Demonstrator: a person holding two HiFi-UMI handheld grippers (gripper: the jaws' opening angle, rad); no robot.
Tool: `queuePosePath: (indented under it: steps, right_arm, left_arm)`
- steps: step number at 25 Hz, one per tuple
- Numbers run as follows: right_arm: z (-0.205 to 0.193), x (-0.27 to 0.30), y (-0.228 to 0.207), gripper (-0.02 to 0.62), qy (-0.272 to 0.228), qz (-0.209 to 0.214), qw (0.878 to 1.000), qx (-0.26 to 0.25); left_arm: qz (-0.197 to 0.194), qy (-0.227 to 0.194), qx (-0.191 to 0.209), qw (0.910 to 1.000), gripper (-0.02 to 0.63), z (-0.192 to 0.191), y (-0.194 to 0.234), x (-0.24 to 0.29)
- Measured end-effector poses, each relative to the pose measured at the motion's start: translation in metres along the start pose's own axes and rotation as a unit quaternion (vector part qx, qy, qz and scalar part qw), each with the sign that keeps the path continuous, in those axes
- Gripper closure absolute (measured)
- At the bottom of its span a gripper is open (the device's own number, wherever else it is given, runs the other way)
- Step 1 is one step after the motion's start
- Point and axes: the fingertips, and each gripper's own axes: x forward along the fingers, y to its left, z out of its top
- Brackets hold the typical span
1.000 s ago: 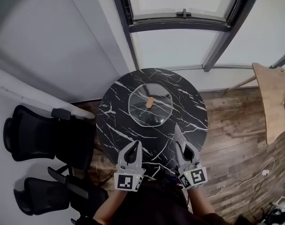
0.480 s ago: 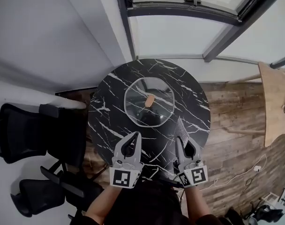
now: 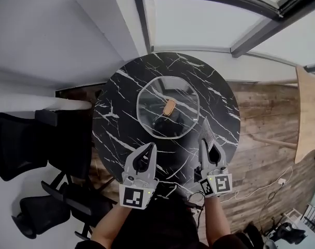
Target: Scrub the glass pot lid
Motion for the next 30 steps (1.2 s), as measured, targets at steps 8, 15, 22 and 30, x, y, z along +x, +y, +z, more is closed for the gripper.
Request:
queuePosePath:
  steps: [8,15,22,30]
  right_arm:
    - [-0.027,0.049,-0.024,0.52,0.025,-0.003,1.0,-0.016]
    - [-0.045,0.092,-0.043,0.522,0.069,-0.004,0.996,-0.051]
    - [-0.06,0.135,-0.059,0.522,0.13,0.013,0.988,-0.085]
    - [-0.092,0.171,-0.07,0.522,0.226,0.043,0.966,-0.12]
  left_arm:
    - [0.001,-0.002,-0.011,0.9999,0.603,-0.008,0.017,0.019]
    - [0.008,0.007,-0.011,0.9999,0.603,-0.015,0.039,0.028]
    - [0.021,0.006,-0.028,0.9994,0.603,-0.019,0.049,0.034]
    - [0.023,0.01,-0.029,0.9993,0.603,-0.021,0.054,0.038]
